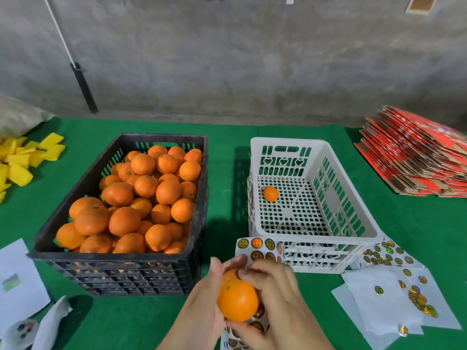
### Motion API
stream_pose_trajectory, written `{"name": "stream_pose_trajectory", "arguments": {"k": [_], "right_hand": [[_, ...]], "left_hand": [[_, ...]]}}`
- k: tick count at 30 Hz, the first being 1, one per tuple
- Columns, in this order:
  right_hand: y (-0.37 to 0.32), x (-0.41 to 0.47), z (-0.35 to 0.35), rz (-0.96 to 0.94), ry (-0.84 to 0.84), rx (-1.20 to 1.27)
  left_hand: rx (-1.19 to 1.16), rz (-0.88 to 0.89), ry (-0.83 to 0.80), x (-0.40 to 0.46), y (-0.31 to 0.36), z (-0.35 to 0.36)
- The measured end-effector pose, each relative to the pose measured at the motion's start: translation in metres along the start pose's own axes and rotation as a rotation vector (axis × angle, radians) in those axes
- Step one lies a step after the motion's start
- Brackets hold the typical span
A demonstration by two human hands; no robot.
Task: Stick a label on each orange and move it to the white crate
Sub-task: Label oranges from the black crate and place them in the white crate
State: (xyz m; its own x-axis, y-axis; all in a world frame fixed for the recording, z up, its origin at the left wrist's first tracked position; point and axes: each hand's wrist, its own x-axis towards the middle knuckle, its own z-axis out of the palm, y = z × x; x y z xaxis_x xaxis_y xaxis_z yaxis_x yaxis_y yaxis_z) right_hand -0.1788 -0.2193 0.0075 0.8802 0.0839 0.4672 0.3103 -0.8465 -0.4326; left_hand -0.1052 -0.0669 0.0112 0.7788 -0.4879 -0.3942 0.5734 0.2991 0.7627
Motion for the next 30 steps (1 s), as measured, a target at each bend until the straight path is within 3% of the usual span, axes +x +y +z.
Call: {"name": "stream_pose_trajectory", "arguments": {"k": [2,6,11,13,15,17,20,22,24,27,28,30], "right_hand": [[0.005,0.004,-0.006,0.020,0.044,0.078],[0.025,0.022,-0.034,0.187,0.108,0.285],[0.081,0.061,-0.065,0.366,0.226,0.121],[0.096,0.077,-0.070,0.541,0.168,-0.043],[0.097,0.081,-0.069,0.660,0.067,-0.047],[0.087,0.068,-0.057,0.686,-0.064,0.204],[0.059,0.041,-0.028,0.844,-0.323,0.843],[0.051,0.031,-0.011,0.877,-0.288,1.124],[0.045,0.028,-0.003,0.926,-0.136,1.250],[0.044,0.026,-0.002,0.930,-0.003,1.293],[0.044,0.026,-0.004,0.910,0.004,1.299],[0.046,0.026,-0.008,0.893,0.025,1.305]], "left_hand": [[-0.033,0.006,0.061,0.006,0.004,0.001],[0.232,0.200,0.131,0.003,0.020,-0.009],[0.394,0.238,0.135,0.004,0.020,-0.014],[0.443,0.248,0.100,0.005,0.019,-0.013],[0.468,0.268,0.069,0.007,0.020,-0.014],[0.432,0.317,0.014,0.008,0.024,-0.013],[0.329,0.360,-0.090,0.011,0.034,-0.017],[0.291,0.329,-0.132,0.017,0.043,-0.022],[0.524,0.419,-0.096,0.029,0.056,-0.035],[1.256,0.651,0.235,0.064,0.086,-0.073],[1.475,0.589,0.328,0.078,0.098,-0.086],[1.779,0.246,0.372,0.102,0.117,-0.102]]}}
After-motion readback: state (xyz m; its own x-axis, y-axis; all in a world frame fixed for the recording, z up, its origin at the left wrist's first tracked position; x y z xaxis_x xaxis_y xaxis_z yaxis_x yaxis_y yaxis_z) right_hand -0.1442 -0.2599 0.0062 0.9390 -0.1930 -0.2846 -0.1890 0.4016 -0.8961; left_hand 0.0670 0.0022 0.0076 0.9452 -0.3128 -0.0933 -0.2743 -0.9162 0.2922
